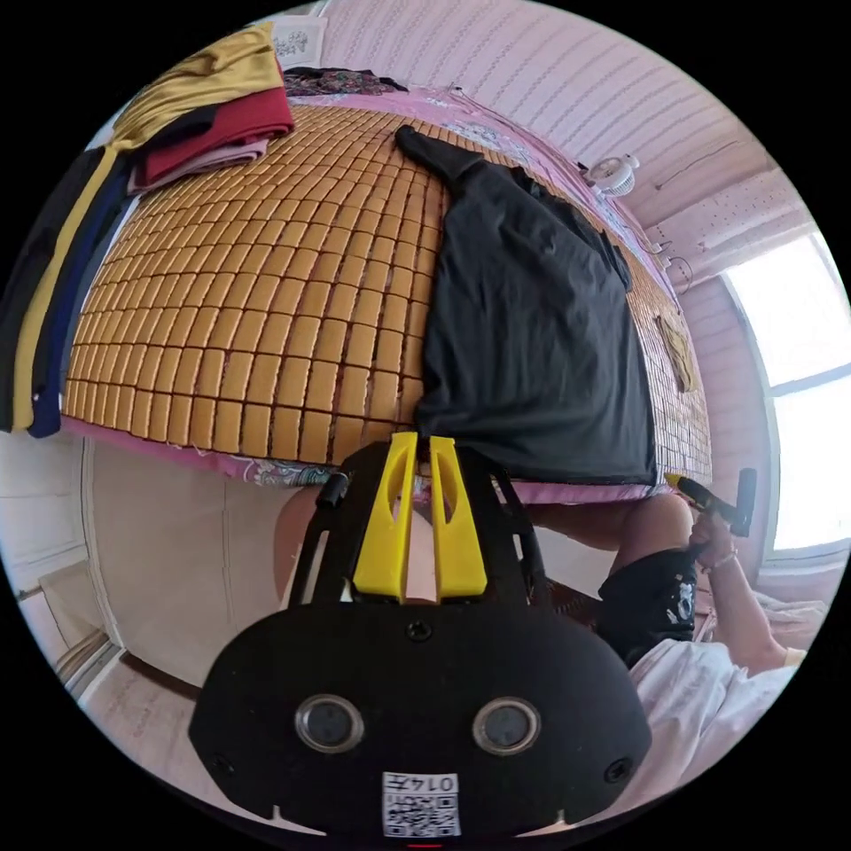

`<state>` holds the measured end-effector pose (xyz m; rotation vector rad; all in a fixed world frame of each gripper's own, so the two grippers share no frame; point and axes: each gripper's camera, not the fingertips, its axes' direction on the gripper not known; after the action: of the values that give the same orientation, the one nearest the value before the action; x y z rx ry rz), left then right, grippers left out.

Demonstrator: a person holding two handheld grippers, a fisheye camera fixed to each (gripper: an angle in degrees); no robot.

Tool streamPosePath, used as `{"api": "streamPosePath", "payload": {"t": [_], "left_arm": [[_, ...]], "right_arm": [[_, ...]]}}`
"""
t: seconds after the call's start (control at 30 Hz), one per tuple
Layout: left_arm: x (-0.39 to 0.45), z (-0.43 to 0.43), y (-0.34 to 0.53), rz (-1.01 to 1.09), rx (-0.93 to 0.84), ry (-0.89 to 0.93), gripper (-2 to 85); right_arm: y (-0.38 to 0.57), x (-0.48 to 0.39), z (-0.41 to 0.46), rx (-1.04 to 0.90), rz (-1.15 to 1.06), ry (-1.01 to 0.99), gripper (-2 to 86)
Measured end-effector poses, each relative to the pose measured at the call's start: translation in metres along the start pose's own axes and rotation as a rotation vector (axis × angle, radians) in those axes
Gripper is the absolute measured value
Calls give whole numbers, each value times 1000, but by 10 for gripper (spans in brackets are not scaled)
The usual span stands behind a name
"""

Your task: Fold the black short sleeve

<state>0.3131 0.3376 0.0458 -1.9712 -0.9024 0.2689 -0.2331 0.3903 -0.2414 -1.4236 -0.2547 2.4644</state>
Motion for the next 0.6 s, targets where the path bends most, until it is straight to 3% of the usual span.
{"api": "streamPosePath", "payload": {"t": [0.17, 0.4, 0.6], "left_arm": [[22, -21, -3, -33, 93, 8, 39], [61, -29, -15, -31, 91, -34, 53], [95, -7, -45, 8, -99, -74, 60]], "right_arm": [[19, 27, -16, 114, 102, -47, 84], [18, 24, -3, 14, 42, 45, 91], [25, 33, -4, -15, 36, 102, 49]]}}
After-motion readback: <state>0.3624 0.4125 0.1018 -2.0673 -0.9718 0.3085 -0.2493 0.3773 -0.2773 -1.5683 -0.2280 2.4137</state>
